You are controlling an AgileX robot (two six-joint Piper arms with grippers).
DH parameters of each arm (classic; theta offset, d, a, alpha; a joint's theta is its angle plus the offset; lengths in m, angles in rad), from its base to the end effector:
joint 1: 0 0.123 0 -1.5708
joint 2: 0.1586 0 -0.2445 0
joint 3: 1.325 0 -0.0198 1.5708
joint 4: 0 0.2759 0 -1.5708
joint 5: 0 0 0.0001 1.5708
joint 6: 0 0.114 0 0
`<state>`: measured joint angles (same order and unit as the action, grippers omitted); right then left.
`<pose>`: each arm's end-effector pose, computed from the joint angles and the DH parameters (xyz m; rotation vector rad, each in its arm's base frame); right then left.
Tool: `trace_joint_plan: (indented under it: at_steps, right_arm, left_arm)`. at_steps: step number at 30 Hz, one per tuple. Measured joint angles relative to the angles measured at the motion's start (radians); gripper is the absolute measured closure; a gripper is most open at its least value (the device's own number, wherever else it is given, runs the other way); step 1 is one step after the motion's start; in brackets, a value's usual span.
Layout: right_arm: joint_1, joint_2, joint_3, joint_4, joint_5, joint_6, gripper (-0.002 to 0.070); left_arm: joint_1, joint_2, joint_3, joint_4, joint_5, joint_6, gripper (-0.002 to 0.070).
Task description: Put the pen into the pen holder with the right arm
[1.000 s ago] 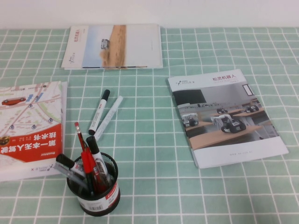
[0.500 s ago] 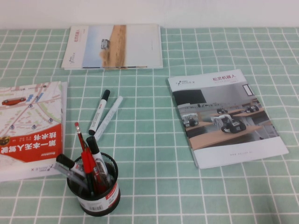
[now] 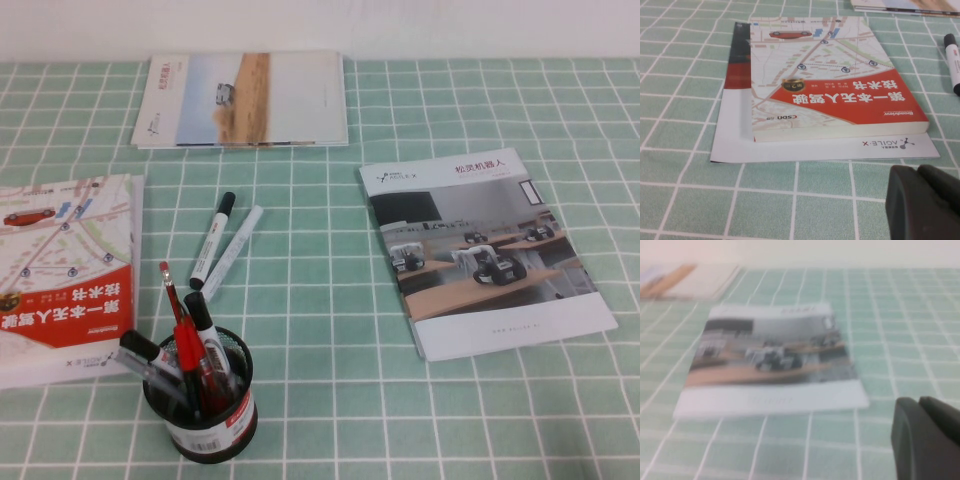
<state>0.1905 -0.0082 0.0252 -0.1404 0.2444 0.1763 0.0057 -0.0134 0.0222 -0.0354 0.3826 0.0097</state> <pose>0.1425 0.0235 0.1792 -0.1063 1.7414 0.1394 0.1403 -0.0007 0.1655 -0.0179 1.8747 -0.0244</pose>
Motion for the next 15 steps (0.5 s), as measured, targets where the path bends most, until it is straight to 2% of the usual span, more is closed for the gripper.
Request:
trace_joint_plan:
  at_steps: [2,5,15]
  right_arm:
    - [-0.009,0.000,0.000,0.131,0.037,-0.139,0.0695]
    - [-0.031,0.000,0.000,0.219,0.087,-0.215,0.0695]
    - [-0.039,0.000,0.001,0.232,0.096,-0.244,0.0695]
  left_arm:
    - [0.000,0.000,0.000,0.000,0.000,0.000,0.0679]
    - [0.000,0.000,0.000,0.000,0.000,0.000,0.0679]
    - [0.000,0.000,0.000,0.000,0.000,0.000,0.0679]
